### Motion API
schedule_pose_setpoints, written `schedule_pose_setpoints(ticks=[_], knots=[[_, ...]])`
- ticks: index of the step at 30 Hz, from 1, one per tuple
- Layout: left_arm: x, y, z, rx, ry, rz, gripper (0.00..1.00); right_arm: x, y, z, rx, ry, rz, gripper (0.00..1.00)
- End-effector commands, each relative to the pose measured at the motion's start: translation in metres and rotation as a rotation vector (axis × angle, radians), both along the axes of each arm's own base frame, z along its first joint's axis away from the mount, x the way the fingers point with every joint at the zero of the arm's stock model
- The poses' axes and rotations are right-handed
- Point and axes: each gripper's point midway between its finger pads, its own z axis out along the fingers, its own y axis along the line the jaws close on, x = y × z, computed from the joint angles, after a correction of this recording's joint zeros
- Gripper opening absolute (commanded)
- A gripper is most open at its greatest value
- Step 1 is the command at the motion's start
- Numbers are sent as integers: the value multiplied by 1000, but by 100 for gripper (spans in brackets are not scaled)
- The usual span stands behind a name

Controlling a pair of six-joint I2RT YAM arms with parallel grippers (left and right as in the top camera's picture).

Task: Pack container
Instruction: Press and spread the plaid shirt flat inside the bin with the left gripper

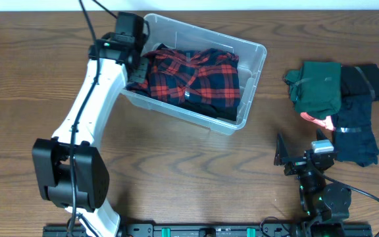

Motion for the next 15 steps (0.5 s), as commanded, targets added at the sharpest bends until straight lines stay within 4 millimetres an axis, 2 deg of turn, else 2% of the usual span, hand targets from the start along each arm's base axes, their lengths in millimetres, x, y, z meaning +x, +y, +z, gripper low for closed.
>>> schedule_pose_setpoints(ticks=[1, 10, 15], knots=[[-9, 4, -10, -30, 45, 23, 6, 0, -2, 0, 3, -3, -6, 99], [-47, 10, -26, -15, 199, 60, 6, 0, -2, 0, 3, -3, -6, 99], [-57, 12, -28, -14, 239, 82, 6, 0, -2, 0, 3, -3, -6, 99]])
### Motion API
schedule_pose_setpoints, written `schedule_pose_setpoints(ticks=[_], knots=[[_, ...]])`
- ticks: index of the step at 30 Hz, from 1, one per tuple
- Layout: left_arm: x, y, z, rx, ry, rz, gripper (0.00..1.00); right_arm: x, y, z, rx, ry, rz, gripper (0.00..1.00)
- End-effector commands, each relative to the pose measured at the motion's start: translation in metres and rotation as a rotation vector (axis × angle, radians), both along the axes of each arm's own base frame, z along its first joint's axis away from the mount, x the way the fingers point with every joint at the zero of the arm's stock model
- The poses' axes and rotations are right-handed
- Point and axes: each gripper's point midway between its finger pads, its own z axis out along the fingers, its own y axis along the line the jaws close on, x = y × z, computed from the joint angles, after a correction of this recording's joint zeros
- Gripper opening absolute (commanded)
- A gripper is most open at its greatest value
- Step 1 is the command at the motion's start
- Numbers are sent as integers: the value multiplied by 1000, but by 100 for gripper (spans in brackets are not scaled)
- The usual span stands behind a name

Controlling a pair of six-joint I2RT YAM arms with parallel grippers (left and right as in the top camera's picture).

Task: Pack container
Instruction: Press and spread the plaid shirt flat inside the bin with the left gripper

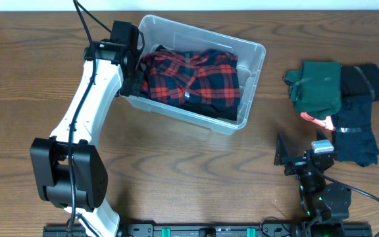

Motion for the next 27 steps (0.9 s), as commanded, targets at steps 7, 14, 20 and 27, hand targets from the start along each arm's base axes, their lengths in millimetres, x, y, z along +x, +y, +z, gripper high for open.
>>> schedule_pose_setpoints(ticks=[7, 14, 20, 27], knots=[[-26, 4, -7, 2, 96, 73, 6, 0, -2, 0, 3, -3, -6, 99], [-36, 6, -7, 5, 131, 108, 6, 0, -2, 0, 3, -3, -6, 99], [-40, -17, -11, -122, 156, 110, 6, 0, -2, 0, 3, -3, -6, 99], [-55, -35, -11, -220, 223, 132, 6, 0, -2, 0, 3, -3, -6, 99]])
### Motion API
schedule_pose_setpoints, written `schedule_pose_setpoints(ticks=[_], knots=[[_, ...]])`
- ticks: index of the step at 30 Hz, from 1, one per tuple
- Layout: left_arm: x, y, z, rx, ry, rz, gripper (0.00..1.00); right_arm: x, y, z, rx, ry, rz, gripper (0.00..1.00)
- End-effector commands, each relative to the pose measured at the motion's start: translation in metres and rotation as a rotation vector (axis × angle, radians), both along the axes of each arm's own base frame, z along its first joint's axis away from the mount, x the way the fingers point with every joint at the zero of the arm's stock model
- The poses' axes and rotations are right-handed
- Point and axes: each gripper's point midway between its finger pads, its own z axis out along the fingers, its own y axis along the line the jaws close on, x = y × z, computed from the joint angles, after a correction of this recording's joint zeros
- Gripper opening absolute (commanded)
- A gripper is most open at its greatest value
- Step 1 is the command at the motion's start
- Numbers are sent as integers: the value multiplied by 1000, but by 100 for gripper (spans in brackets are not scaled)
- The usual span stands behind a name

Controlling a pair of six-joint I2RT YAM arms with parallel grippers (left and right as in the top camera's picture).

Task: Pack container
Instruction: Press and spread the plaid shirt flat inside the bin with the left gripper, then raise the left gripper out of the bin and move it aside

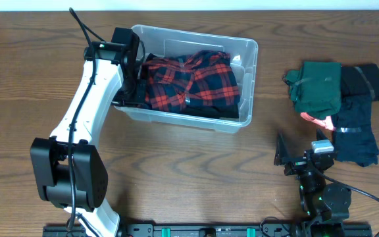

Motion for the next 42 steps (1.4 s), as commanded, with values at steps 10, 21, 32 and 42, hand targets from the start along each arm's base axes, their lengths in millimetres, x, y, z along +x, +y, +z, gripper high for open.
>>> schedule_pose_setpoints(ticks=[10, 21, 32, 42], knots=[[-33, -16, -2, -42, 131, 2, 6, 0, -2, 0, 3, -3, -6, 99], [-10, -9, 19, 3, 31, 0, 6, 0, -2, 0, 3, -2, -6, 99], [63, 12, 121, 124, -355, -12, 37, 0, -2, 0, 3, -3, -6, 99], [71, 134, 136, 181, -441, 388, 98, 0, -2, 0, 3, -3, -6, 99]])
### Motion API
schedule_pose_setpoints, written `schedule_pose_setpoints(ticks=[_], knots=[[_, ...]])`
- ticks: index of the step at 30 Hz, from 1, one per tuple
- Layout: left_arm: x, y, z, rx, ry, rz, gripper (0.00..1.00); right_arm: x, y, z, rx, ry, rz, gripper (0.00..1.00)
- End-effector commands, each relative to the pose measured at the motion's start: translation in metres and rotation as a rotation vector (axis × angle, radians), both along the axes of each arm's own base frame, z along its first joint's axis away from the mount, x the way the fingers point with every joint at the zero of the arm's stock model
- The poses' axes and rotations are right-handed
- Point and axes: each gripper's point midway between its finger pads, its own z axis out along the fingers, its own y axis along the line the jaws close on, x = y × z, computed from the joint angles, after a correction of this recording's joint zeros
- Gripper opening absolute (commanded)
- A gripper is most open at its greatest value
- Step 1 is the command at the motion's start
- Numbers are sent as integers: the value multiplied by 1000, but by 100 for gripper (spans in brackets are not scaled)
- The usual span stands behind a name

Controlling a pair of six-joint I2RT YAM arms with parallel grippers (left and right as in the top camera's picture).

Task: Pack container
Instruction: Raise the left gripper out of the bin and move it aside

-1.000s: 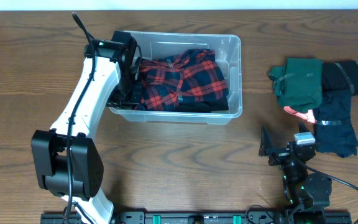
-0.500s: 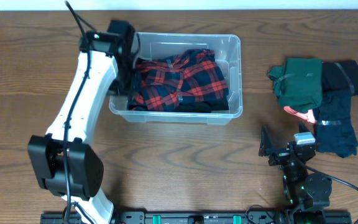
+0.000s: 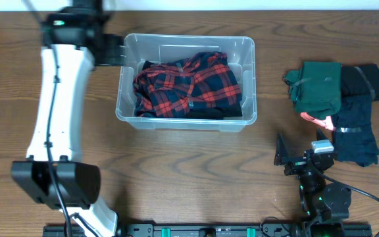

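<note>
The clear plastic container stands at the table's centre, its sides square to the table edge. A red and black plaid shirt lies crumpled inside, over something dark. My left gripper hovers just outside the container's far left corner; its dark fingers show no readable gap. My right gripper rests low at the near right, away from the container, its jaws unclear from above. To the right lies a pile of clothes: a folded green garment and black garments.
A small pink-orange piece peeks from under the pile by the right arm's base. The white left arm runs along the table's left side. Bare wood lies in front of the container.
The left gripper was at the container's left wall and is now outside its far left corner, with the arm further left. The container has turned a little and sits squarer.
At first the container lay skewed, its right end nearer, with the left gripper at its far left corner. At each later moment it stood straighter, the gripper staying on its left end. Now it is square and the gripper has drawn off. The right arm never moved.
</note>
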Motion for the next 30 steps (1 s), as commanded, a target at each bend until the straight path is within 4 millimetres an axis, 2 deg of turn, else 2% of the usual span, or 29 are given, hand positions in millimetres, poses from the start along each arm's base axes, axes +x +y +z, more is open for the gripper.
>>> schedule_pose_setpoints(ticks=[1, 3, 7, 10, 12, 16, 30], knots=[[-9, 61, 10, -7, -48, 222, 98, 0, -2, 0, 3, -3, -6, 99], [-15, 87, 9, -45, -62, 301, 98, 0, -2, 0, 3, -3, -7, 99], [-26, 128, 8, -106, -88, 396, 98, 0, -2, 0, 3, -3, -6, 99], [-37, 151, 8, -116, -94, 455, 98, 0, -2, 0, 3, -3, -6, 99], [-42, 160, 8, -116, -93, 478, 98, 0, -2, 0, 3, -3, -6, 99], [-48, 170, 7, -115, -91, 505, 98, 0, -2, 0, 3, -3, -6, 99], [-49, 171, 7, -115, -92, 508, 98, 0, -2, 3, 4, -16, -6, 99]])
